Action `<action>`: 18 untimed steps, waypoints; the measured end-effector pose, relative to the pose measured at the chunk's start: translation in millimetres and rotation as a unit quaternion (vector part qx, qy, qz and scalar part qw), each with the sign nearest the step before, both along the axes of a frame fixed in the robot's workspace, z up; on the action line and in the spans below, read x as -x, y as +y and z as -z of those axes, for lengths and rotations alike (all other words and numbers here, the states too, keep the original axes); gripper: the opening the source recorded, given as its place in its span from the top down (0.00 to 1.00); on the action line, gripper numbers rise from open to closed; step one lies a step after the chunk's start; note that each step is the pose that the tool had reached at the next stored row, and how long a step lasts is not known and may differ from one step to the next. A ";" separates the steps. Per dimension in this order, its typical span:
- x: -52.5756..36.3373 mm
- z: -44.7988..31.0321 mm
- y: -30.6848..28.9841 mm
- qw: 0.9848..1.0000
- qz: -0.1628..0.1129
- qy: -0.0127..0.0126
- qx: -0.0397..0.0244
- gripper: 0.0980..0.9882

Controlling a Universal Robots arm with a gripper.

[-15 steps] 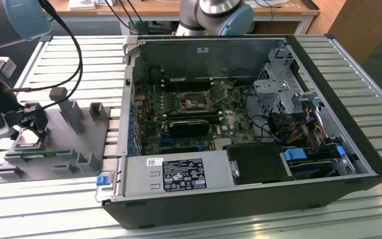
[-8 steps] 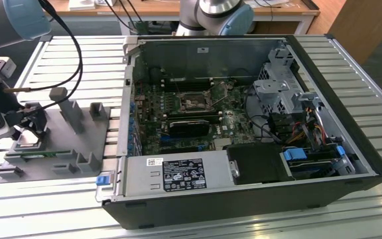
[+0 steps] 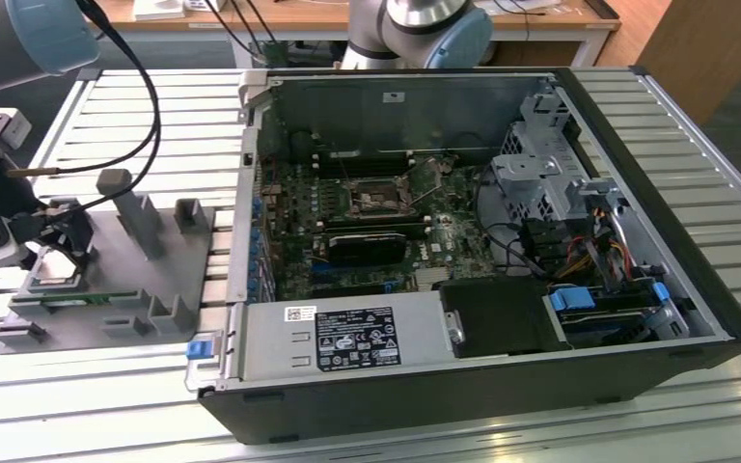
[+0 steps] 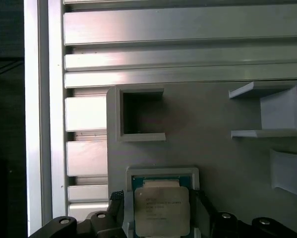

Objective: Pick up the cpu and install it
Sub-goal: 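Pick up the cpu and move it towards the insertion slot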

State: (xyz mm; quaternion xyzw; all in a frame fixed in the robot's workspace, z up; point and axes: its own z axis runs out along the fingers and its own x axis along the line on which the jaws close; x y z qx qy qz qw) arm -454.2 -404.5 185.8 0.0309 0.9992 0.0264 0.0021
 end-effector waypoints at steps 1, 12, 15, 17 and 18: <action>0.0 0.0 0.0 1.000 0.000 0.000 0.000 0.35; 0.1 2.5 -0.5 1.000 -0.005 0.000 0.000 0.50; 0.1 2.4 -0.5 1.000 -0.005 0.000 0.000 0.50; 0.1 0.9 -0.5 1.000 -0.005 0.000 0.000 0.50; 0.1 -0.5 -0.5 1.000 -0.005 0.000 0.000 0.50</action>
